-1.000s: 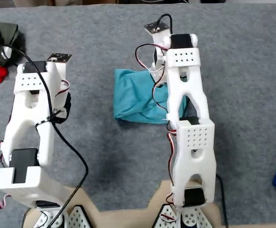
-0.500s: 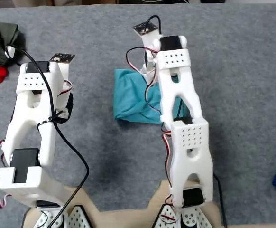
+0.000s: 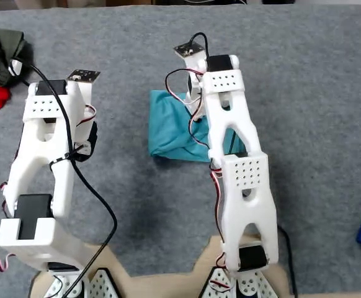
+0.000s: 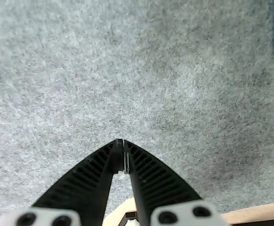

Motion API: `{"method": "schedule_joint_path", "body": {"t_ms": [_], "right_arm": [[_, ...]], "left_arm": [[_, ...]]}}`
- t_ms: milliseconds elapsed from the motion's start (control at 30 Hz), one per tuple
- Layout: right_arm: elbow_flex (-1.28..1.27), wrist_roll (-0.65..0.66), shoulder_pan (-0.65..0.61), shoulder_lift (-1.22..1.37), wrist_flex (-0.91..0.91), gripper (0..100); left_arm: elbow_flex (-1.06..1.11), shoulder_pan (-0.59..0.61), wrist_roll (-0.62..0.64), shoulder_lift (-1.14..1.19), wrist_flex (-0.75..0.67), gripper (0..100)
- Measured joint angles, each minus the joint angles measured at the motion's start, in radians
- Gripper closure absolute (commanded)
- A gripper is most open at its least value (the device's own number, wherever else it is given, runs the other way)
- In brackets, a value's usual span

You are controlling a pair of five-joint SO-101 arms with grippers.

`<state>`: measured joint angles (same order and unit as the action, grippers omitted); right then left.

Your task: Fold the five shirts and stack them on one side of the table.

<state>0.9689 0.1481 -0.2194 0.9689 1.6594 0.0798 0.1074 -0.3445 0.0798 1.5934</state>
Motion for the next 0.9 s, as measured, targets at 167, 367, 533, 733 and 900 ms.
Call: {"method": "schedule_joint_path", "body": {"t_ms": [167,367,533,733,900], "right_arm": [[0.000,0.000,0.014,0.000,0.000,83.3],[0.061,0.000,0.048,0.000,0.035,98.2],[0.133,0.006,0.055,0.003,0.084,99.1],[0.141,0.006,0.055,0.003,0.101,99.1],[0.141,0.008,0.055,0.003,0.106,99.2]], "left_arm": [[0.000,0.000,0.000,0.000,0.000,98],[0.000,0.000,0.000,0.000,0.000,98],[0.000,0.000,0.000,0.000,0.000,98],[0.000,0.000,0.000,0.000,0.000,98],[0.000,0.000,0.000,0.000,0.000,98]]}}
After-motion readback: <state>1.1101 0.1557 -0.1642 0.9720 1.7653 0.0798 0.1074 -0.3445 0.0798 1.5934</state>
